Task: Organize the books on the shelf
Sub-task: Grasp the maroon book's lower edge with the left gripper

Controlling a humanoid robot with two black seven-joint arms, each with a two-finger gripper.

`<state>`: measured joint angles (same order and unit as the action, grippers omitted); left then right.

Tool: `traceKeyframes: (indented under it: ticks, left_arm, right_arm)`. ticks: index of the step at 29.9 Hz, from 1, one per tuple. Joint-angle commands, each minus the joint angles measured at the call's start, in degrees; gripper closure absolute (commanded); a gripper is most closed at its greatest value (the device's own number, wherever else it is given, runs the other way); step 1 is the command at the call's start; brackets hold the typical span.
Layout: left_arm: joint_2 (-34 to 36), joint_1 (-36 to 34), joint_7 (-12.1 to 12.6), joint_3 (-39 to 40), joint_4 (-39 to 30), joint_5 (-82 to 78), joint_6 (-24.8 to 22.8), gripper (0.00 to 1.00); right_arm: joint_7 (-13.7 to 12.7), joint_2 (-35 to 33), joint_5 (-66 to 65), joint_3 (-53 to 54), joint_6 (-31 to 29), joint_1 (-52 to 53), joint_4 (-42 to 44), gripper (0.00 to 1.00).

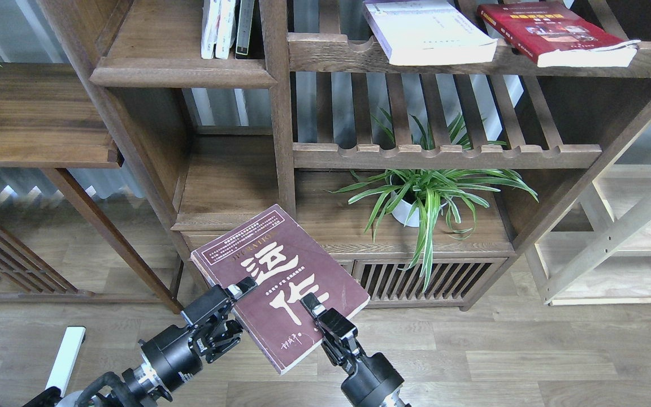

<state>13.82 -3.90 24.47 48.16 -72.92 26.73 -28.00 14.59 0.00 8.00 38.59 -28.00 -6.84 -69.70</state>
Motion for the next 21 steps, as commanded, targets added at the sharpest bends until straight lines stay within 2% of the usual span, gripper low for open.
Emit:
traceKeyframes:
  ticks: [1, 21]
  left_arm:
    - [-1.16, -0.76, 0.05, 0.09, 0.41, -0.19, 0.00, 0.01]
    - [-1.42, -2.17, -0.21, 1.15, 1.38, -3.35, 0.00, 0.02]
  right_arm:
    - [0.08, 0.00, 0.00, -0.18, 0.00, 0.34, 0.09, 0.96]
    - [0.26, 0.00, 0.00, -0.62, 0.00, 0.34, 0.35, 0.95]
